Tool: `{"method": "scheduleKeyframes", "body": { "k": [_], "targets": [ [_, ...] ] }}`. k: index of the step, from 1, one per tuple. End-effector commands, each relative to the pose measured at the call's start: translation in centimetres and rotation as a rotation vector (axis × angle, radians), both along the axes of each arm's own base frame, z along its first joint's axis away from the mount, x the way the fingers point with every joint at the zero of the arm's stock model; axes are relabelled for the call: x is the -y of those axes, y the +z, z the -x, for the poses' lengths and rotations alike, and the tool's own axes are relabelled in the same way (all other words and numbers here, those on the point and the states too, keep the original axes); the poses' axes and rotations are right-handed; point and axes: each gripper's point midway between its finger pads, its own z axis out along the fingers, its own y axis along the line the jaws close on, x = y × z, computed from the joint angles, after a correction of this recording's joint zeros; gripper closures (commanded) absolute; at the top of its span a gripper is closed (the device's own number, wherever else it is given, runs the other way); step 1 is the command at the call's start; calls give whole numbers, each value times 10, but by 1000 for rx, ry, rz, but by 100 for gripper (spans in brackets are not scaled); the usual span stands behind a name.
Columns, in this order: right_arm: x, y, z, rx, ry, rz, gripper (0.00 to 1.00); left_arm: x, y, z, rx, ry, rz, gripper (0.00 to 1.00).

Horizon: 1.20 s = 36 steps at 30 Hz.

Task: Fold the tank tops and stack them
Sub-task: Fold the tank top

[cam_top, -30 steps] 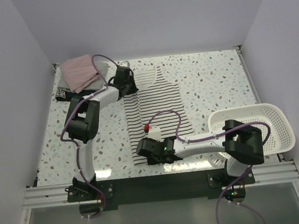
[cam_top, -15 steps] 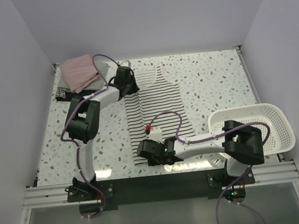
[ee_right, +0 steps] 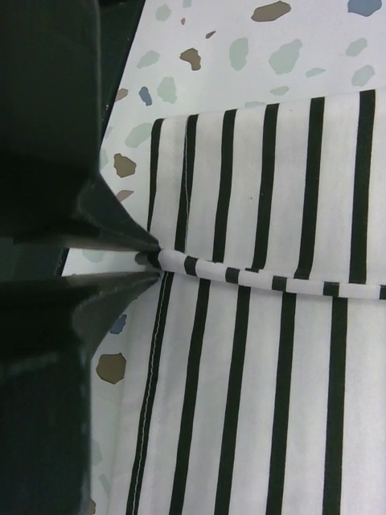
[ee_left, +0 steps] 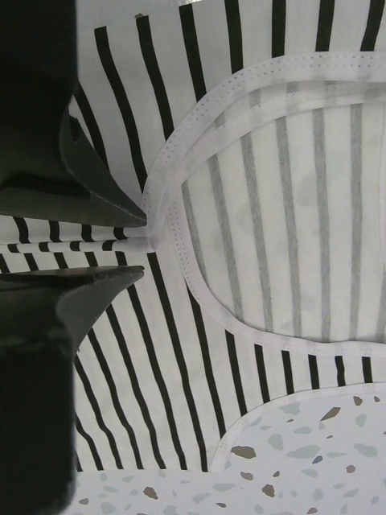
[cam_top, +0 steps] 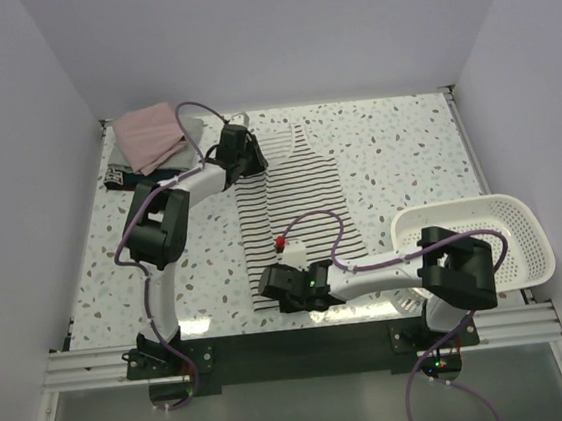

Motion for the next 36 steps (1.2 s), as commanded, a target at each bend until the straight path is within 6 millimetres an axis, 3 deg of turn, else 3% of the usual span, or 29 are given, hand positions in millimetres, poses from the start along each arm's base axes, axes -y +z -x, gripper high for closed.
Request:
{"method": "scheduleKeyframes", "body": {
  "k": [1,3,5,7,10,13,16,17,21,24,28,33,36],
  "targets": [
    [5,18,-9,61,-41,-11,77,8,27,-11,80,-5,43,66],
    [11,27,-12,82,-43,7,64,9,40,-15,109,-13,46,60],
    [17,43,-17,120,-54,17,60,9,64,-18,157,-20,59,56],
    [21,57,-22,151,-50,14,60,3,83,-19,185,-6,69,55],
    [11,72,-29,205,-12,2,62,-18,85,-18,150,66,74,57],
    [-11,73,-34,214,53,39,63,-35,76,-15,113,127,67,62],
    [-33,59,-35,200,105,72,64,-46,52,-6,42,146,30,68],
    [-38,46,-36,188,122,106,64,-48,46,-4,26,147,27,70],
    [-41,19,-34,157,139,170,66,-47,22,0,-25,111,26,82],
    [-42,2,-31,141,158,198,66,-45,8,4,-46,91,18,86],
    [-58,-15,-21,97,207,181,67,-54,-8,7,-77,111,-6,87],
    [-96,-18,-10,62,273,99,67,-84,-26,5,-132,191,-63,88],
    [-127,-9,-7,51,301,13,67,-105,-27,1,-142,219,-79,87]
  ]
}}
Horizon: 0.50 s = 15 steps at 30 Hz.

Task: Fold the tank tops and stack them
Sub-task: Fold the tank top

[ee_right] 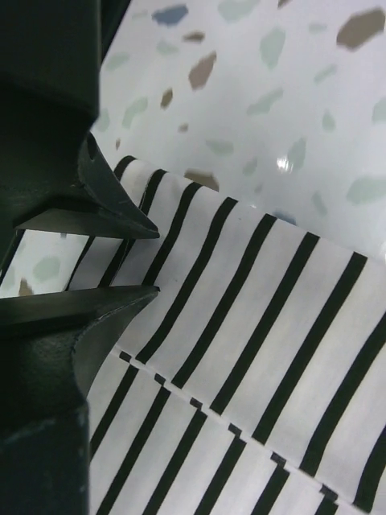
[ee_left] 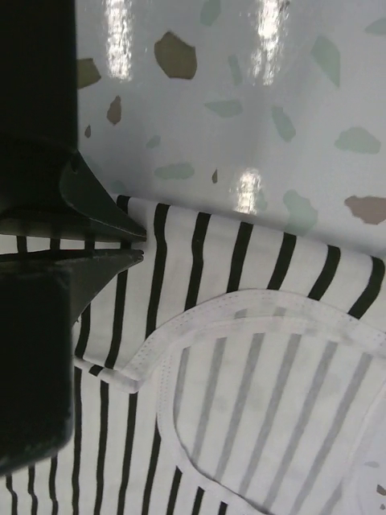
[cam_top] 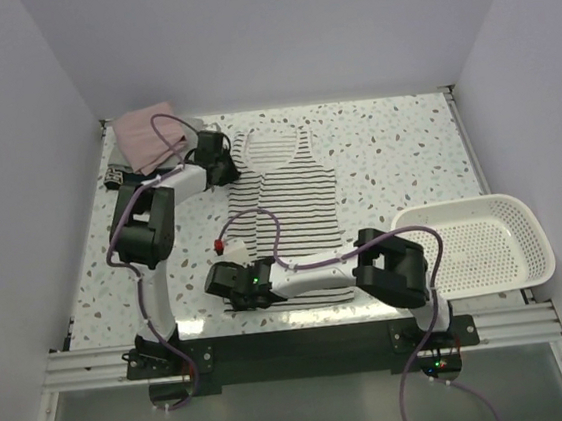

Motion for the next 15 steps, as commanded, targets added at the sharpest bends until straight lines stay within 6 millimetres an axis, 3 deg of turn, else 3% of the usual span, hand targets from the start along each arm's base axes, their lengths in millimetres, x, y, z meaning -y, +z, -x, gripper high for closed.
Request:
{"method": "scheduleKeyframes", "body": {
  "k": [1,5,8,11,12,15],
  "targets": [
    [-45,3,16,-71,76,-110,67,-38,5,-13,6,63,-50,87],
    [-66,14,14,-68,88,-153,67,-58,18,-20,24,63,-55,86],
    [-75,33,7,-31,92,-201,66,-56,34,-28,62,28,-46,82],
    [-74,68,-12,41,75,-236,65,-45,74,-44,156,-22,-10,65],
    [-71,89,-19,65,66,-266,64,-41,85,-45,164,-45,2,63],
    [-41,114,-52,100,1,-268,63,-32,138,-54,251,-79,39,56]
  ]
}}
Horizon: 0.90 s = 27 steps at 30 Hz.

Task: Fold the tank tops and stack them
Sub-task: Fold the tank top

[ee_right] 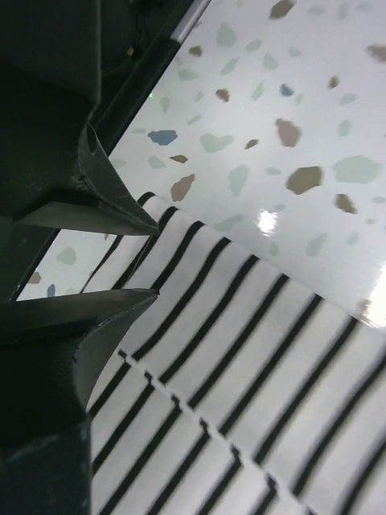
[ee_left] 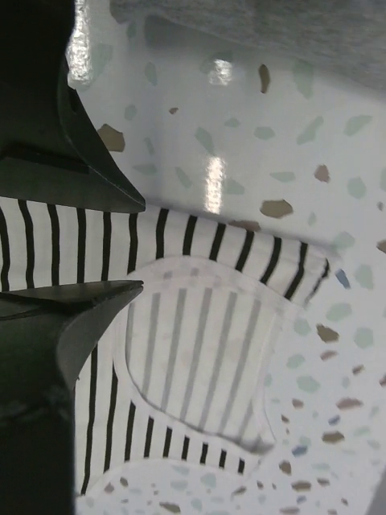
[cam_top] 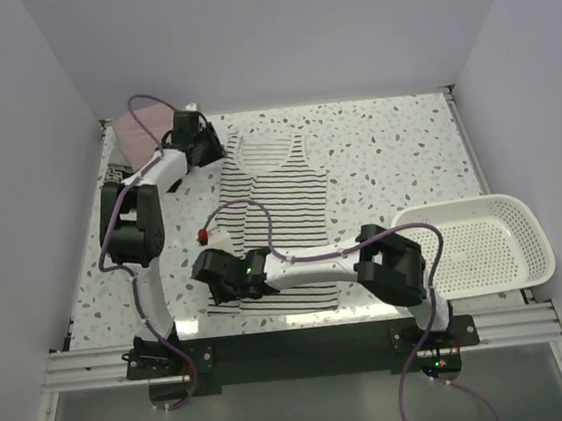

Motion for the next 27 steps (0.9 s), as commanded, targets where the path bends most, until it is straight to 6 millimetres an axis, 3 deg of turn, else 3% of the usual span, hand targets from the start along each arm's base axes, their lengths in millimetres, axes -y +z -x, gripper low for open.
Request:
{"method": "scheduleKeyframes", "body": {
  "k": [1,3,4,6,7,8,9,10,11,12,13,14,15,17,18,20,21,22,27],
  "targets": [
    [37,102,-66,119,-134,-144,62,19,107,-16,209,-88,59,55],
    [67,117,-89,132,-186,-147,61,25,130,-9,243,-103,89,55],
    [102,126,-115,138,-261,-133,61,27,129,-3,234,-101,99,55],
    [136,133,-138,139,-305,-126,58,50,146,13,257,-124,141,56],
    [171,129,-165,131,-382,-98,58,61,137,26,234,-136,143,57],
    [189,129,-176,130,-398,-77,58,88,138,41,234,-183,138,57],
    [200,126,-184,112,-396,-71,58,93,145,53,243,-169,114,58],
    [229,122,-206,107,-459,-50,59,100,129,70,202,-170,114,59],
    [243,114,-216,101,-468,-18,60,122,145,88,246,-215,143,61],
    [250,107,-222,72,-459,-26,60,130,141,102,241,-229,156,63],
    [271,105,-240,64,-504,-32,61,134,118,124,188,-237,167,65],
    [278,90,-249,37,-492,-17,62,152,130,144,221,-284,197,67],
    [277,84,-254,15,-472,-37,62,157,111,163,183,-307,191,68],
    [291,77,-275,2,-485,-21,65,187,111,203,171,-399,211,69],
    [292,59,-281,-29,-483,8,66,193,100,218,148,-423,197,69],
    [296,55,-298,-23,-490,19,67,211,94,253,116,-495,190,69],
    [297,39,-301,-47,-494,41,68,212,84,265,93,-508,181,69],
    [301,38,-309,-40,-508,47,68,220,82,281,83,-538,189,69],
    [307,7,-317,-78,-529,74,70,227,73,323,51,-606,208,69]
  ]
}}
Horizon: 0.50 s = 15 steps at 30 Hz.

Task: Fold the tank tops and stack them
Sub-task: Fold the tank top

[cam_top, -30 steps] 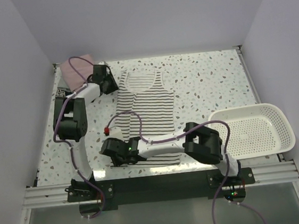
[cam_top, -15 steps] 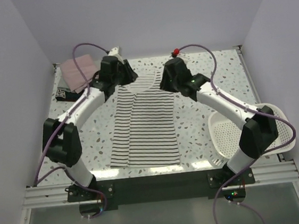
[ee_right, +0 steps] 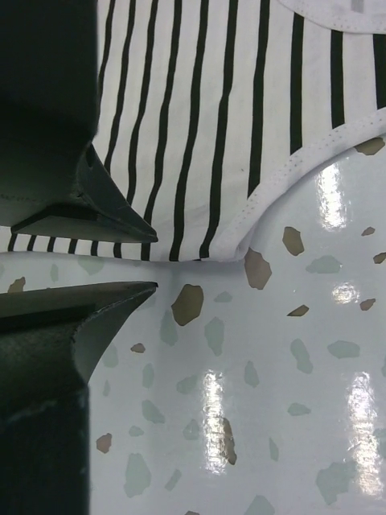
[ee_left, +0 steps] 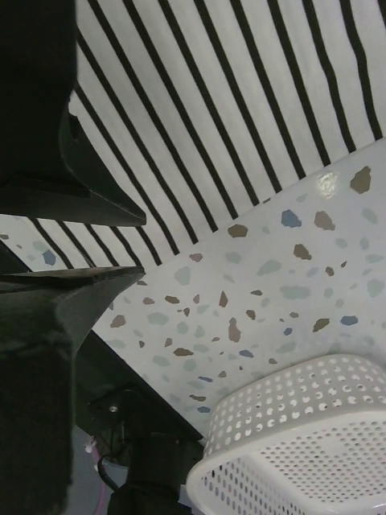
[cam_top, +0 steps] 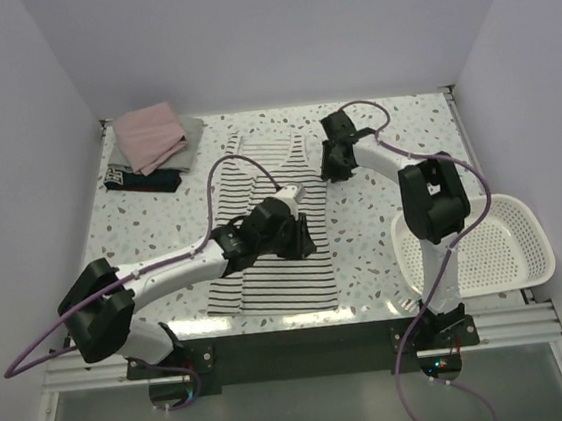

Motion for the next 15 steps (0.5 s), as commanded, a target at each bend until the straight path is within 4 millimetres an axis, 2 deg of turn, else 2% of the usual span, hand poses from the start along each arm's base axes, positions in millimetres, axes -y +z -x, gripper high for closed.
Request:
{"method": "scheduleKeyframes", "body": {
  "k": [1,7,11,15],
  "targets": [
    [-6,13,-17,47,29,-28,70,11,19,17,30,-14,69,69],
    [-6,-4,-20,38,16,-26,70,29,-9,56,-4,-93,3,67],
    [-3,-9,-23,44,-4,-15,70,41,-25,71,-19,-131,-28,64],
    [-3,-16,-25,40,-5,-9,70,54,-30,81,-19,-173,-33,62]
  ]
}}
